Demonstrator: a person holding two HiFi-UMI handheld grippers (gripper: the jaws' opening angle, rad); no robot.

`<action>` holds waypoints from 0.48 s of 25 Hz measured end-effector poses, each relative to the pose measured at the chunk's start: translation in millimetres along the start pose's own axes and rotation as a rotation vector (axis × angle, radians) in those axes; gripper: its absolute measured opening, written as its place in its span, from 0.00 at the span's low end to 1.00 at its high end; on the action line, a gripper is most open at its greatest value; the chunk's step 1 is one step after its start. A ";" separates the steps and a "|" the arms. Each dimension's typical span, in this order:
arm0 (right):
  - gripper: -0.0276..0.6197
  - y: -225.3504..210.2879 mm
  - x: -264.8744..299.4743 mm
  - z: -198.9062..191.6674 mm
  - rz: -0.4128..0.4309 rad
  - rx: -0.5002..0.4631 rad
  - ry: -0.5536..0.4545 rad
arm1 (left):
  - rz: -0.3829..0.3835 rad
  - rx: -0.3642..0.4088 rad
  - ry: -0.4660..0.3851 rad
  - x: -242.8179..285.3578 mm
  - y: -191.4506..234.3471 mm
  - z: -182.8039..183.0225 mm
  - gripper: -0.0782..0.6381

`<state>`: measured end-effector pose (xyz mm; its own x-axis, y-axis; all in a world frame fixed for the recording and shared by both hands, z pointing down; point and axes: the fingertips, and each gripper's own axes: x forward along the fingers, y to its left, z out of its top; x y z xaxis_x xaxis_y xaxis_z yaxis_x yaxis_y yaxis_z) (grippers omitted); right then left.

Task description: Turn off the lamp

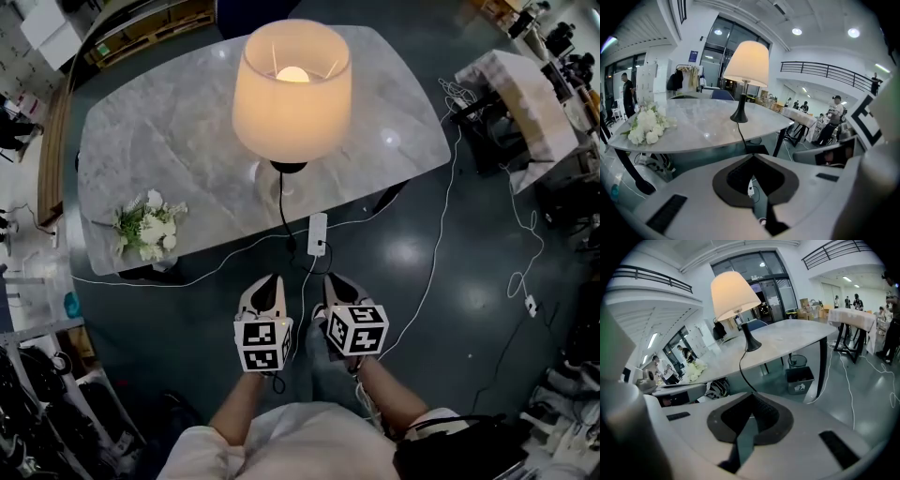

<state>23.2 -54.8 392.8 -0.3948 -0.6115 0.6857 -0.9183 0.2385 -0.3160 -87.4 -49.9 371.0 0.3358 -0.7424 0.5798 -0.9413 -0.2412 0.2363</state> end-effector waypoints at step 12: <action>0.04 -47.9 92.9 -97.8 0.018 0.029 0.070 | 0.024 -0.024 0.095 84.6 24.6 -122.9 0.12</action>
<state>27.6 -49.3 535.7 -0.4132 -0.5528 0.7237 -0.9102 0.2259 -0.3471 -77.8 -41.9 521.7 0.3163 -0.6845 0.6568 -0.9483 -0.2085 0.2393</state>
